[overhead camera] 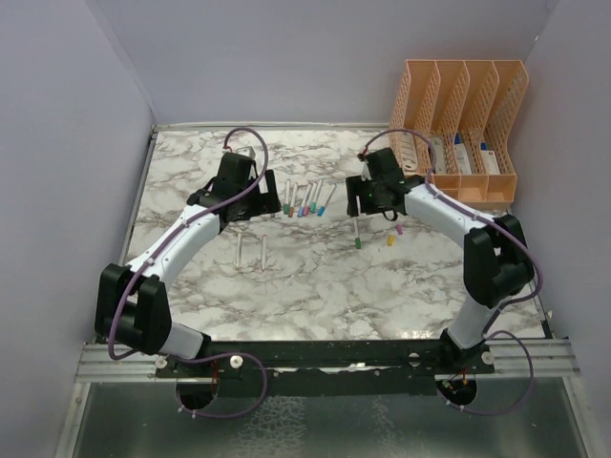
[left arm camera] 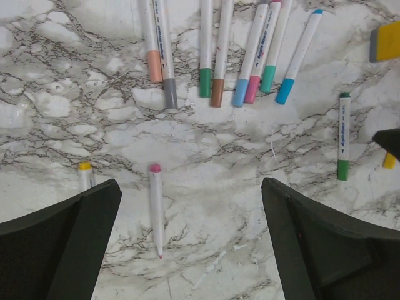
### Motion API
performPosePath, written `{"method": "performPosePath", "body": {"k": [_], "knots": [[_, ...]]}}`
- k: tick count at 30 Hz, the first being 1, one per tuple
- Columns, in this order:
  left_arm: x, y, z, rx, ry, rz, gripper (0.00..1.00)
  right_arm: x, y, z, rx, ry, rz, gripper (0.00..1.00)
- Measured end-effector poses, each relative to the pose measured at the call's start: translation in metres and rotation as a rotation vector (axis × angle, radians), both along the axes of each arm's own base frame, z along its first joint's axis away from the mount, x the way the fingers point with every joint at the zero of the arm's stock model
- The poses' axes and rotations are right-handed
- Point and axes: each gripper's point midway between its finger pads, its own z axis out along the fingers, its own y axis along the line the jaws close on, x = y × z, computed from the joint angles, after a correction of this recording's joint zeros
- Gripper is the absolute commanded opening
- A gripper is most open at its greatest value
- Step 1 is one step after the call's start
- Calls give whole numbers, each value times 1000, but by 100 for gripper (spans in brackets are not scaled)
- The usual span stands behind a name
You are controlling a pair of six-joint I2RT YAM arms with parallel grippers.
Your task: Open the pen caps
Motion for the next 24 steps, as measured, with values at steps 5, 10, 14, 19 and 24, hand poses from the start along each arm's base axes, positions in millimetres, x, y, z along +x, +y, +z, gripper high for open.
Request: {"method": "performPosePath", "body": {"k": [5,10,14,19,24], "knots": [[2,-6,9,-51,-39,2,99,-6,28,-25,-38,54,59,66],[0,-8,12,-78,-56,2,99,-16,23,-50,-88,128,50,62],[-2,-10,10,-92,-53,-1,99,-18,22,-53,-94,137,46,56],[-1,-12,10,-106,-58,3,99,-21,24,-60,-104,154,46,53],[1,-13,12,-117,-66,6,99,-28,25,-73,-127,181,57,46]]}}
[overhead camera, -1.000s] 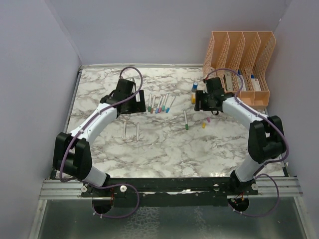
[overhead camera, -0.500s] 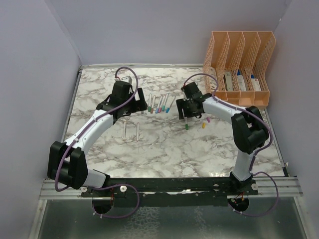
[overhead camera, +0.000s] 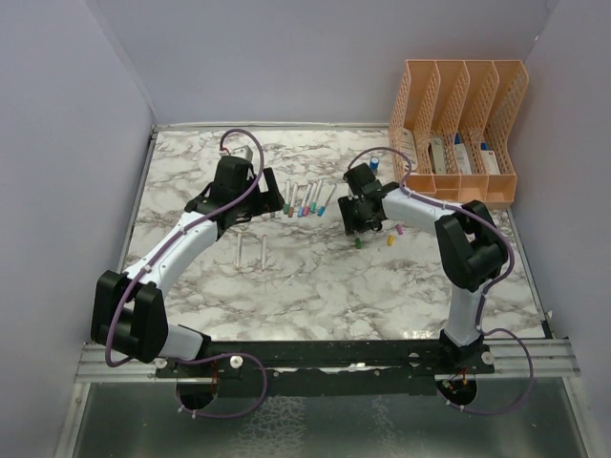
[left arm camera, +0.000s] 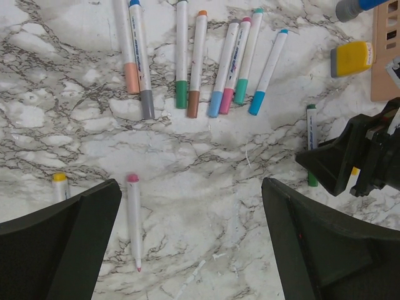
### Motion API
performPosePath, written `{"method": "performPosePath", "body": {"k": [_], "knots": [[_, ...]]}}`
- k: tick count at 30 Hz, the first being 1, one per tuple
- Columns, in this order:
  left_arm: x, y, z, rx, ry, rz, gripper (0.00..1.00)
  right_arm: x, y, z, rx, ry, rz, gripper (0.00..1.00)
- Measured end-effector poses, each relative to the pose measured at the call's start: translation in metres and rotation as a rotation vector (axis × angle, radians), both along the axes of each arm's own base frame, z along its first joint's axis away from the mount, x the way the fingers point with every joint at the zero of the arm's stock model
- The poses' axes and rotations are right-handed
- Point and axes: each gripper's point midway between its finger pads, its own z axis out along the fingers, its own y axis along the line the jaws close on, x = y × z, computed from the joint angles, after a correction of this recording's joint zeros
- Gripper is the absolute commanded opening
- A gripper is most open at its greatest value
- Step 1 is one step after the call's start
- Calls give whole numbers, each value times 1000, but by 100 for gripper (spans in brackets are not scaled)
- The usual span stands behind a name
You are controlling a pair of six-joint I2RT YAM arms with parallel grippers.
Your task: Open the pen caps
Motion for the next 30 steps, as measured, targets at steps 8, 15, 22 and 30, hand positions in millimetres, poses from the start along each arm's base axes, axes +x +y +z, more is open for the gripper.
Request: {"method": "performPosePath", "body": {"k": [8,15,22,30], "knots": [[3,-2,3,-15,-13,6,99,-2,-2,-3,-13,-1,-14,9],[6,-6,8,-44,-26,3,99,-3,-3,-2,5,-13,-41,1],[3,-32,3,-214,-8,-34,99,-19,-6,7,38,-43,5,1],[-1,-80,-24,-409,93,-89,97,-14,31,73,229,-223,192,1]]}}
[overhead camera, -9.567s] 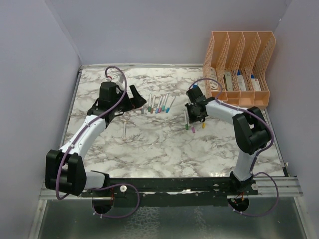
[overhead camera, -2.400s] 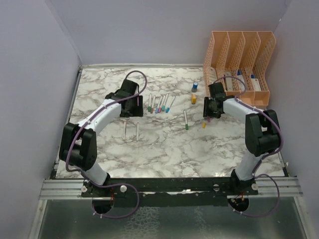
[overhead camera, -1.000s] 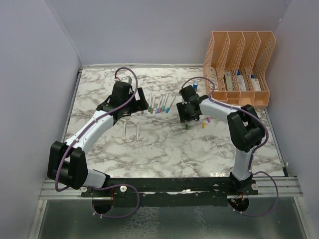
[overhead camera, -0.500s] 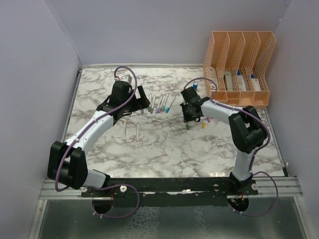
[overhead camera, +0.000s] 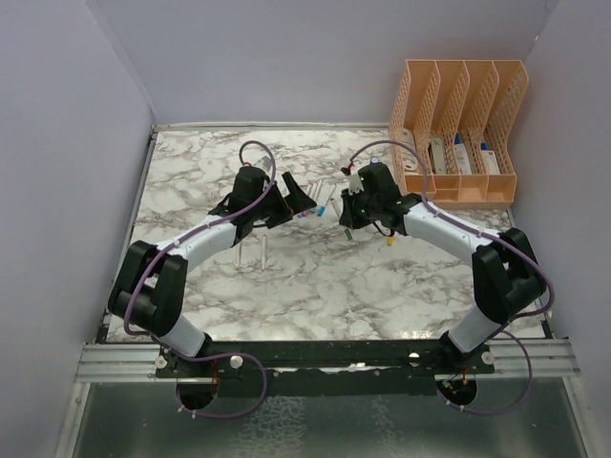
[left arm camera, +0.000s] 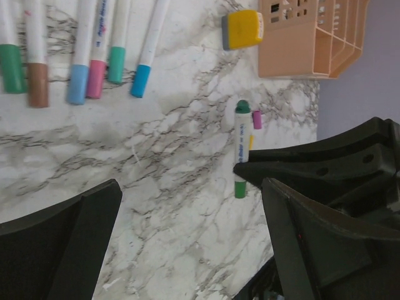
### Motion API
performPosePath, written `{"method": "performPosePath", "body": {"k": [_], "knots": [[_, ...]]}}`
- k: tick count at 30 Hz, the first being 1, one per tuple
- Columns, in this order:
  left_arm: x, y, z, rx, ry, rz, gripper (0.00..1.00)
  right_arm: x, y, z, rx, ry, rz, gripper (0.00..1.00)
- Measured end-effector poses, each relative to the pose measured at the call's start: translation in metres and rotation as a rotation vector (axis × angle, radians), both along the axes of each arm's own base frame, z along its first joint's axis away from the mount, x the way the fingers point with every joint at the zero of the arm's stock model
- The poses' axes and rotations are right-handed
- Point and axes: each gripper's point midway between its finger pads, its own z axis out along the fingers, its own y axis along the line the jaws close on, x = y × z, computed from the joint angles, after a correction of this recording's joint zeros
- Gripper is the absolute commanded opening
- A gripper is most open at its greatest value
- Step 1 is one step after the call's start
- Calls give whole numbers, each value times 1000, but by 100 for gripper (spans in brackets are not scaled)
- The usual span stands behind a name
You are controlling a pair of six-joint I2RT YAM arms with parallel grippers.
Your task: Open the pen caps
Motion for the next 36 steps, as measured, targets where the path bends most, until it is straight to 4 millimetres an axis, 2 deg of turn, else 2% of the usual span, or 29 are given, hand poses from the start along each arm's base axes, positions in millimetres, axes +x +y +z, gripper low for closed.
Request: {"method": "performPosePath", "body": {"k": [2,7,11,16,20,25,30,33,36], "knots": [[0,-15,2,-27,2,-26,96,-2,12,8,28,-26,47,1],[7,-43,22,-93,-39,-67,93,-11,34,17,91,-53,130,1],[9,-53,29,-118,-57,-78,91,-15,46,28,136,-77,172,1],[7,-59,20,-119,-33,-84,85,-15,53,39,173,-106,197,1],[3,-66,16,-123,-18,-93,71,-14,56,44,193,-116,201,1],[3,-70,20,-138,-26,-94,53,-15,59,46,208,-114,199,1],[2,-73,22,-150,-29,-93,39,-15,61,48,228,-104,184,1],[3,-73,23,-151,-31,-89,27,-15,62,49,243,-94,169,1],[5,-72,20,-142,-28,-76,11,-14,63,51,261,-86,152,1]]}}
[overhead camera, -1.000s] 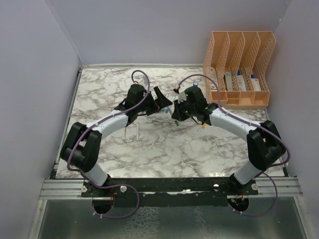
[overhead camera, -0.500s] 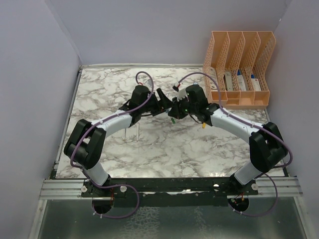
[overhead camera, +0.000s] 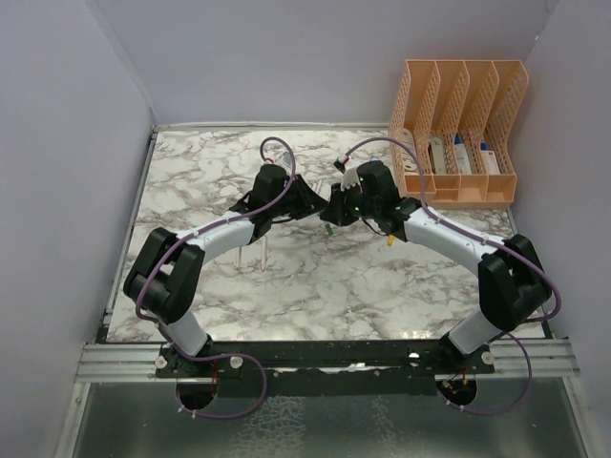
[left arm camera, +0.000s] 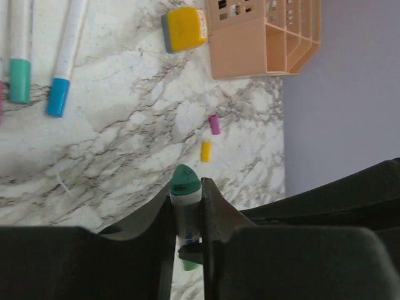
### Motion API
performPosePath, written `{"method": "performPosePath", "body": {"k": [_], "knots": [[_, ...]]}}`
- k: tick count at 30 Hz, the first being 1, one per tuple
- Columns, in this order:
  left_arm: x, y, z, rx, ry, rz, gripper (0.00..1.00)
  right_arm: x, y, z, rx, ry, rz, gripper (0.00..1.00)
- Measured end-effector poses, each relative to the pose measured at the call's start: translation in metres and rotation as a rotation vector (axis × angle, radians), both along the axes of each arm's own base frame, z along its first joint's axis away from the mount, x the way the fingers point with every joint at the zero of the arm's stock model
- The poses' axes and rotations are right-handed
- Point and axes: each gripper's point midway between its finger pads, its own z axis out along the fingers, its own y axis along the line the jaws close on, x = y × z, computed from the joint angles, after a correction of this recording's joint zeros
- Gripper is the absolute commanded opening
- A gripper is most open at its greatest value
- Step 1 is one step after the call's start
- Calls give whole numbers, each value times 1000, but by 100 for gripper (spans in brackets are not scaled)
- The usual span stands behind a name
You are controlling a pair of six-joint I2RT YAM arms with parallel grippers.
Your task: Open the pen caps
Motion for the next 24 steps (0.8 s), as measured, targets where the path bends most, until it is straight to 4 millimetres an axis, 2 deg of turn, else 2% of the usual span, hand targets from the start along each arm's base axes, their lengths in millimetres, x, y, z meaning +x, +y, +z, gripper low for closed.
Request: {"method": "performPosePath", "body": {"k": [2,4,5,7,8,10,19,24], "knots": [[1,2,-3,10,3,7,2,0,0,1,10,9,-11,1],[0,2,-3,11,2,6,0,-1,0,1,16,18,-18,2],[0,1,-3,9,3,6,0,-1,0,2,18,20,-21,9],[0,1,-3,9,4,6,0,-1,0,3,22,25,-25,35],[0,1,-3,7,3,7,0,-1,0,3,23,26,-27,45],[0,0,-2,3,3,7,0,-3,1,3,31,30,-18,53],[0,-1,3,2,-6,8,0,-9,3,3,29,44,11,54],[6,-2,15,-5,-33,12,0,-13,0,0,20,51,14,42]]}}
